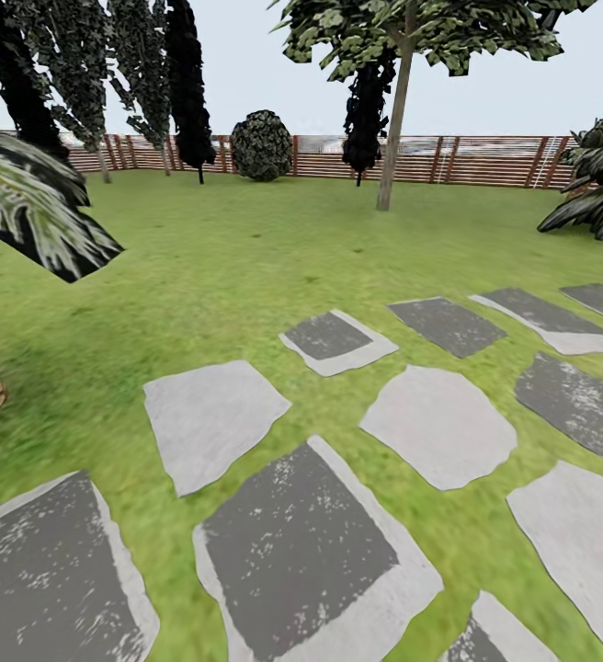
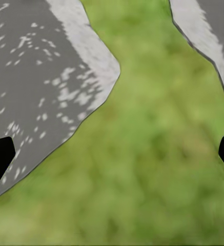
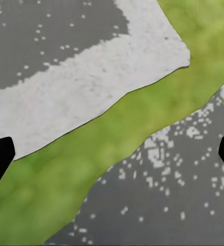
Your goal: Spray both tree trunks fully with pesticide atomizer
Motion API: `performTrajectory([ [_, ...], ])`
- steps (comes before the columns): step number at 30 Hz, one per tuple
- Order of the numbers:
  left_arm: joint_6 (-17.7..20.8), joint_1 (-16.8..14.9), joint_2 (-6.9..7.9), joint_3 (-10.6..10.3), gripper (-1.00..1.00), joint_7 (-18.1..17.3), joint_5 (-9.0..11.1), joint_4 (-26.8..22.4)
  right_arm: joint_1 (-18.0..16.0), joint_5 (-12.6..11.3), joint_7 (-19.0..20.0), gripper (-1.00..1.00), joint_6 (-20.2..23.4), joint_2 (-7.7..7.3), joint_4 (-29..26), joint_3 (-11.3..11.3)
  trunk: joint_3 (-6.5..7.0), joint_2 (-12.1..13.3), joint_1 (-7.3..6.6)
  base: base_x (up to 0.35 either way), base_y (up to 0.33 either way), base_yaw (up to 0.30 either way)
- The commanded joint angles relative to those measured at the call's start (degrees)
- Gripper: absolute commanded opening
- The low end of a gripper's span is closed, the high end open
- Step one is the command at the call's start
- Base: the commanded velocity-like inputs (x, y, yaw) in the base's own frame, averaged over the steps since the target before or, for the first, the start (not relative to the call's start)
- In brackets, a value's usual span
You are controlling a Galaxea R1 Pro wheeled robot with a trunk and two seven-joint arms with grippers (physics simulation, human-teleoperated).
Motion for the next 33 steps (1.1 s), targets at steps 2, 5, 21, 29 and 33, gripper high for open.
performTrajectory([
  [2, -0.2, 0.0, -0.01, 0.1, 1.00, 0.0, 0.0, 0.0, 0.0, 0.1, 0.0, 1.00, -0.2, -0.01, 0.1, 0.0, -0.04, 0.0, 0.02, 0.338, -0.128, 0.000],
  [5, -0.2, 0.0, -0.01, 0.1, 1.00, 0.0, 0.0, 0.0, 0.0, 0.1, 0.0, 1.00, -0.2, -0.01, 0.1, 0.0, 0.02, 0.0, 0.02, 0.338, -0.128, 0.010],
  [21, -0.2, 0.0, -0.01, 0.1, 1.00, 0.0, 0.0, 0.0, 0.0, 0.1, 0.0, 1.00, -0.2, -0.01, 0.1, 0.0, 0.81, 0.0, 0.02, 0.338, -0.128, 0.130],
  [29, -0.2, 0.0, -0.01, 0.1, 1.00, 0.0, 0.0, 0.0, 0.0, 0.1, 0.0, 1.00, -0.2, -0.01, 0.1, 0.0, 1.30, 0.0, 0.02, 0.338, -0.128, 0.170],
  [33, -0.2, 0.0, -0.01, 0.1, 1.00, 0.0, 0.0, 0.0, 0.0, 0.1, 0.0, 1.00, -0.2, -0.01, 0.1, 0.0, 1.54, 0.0, 0.02, 0.338, -0.128, 0.170],
])
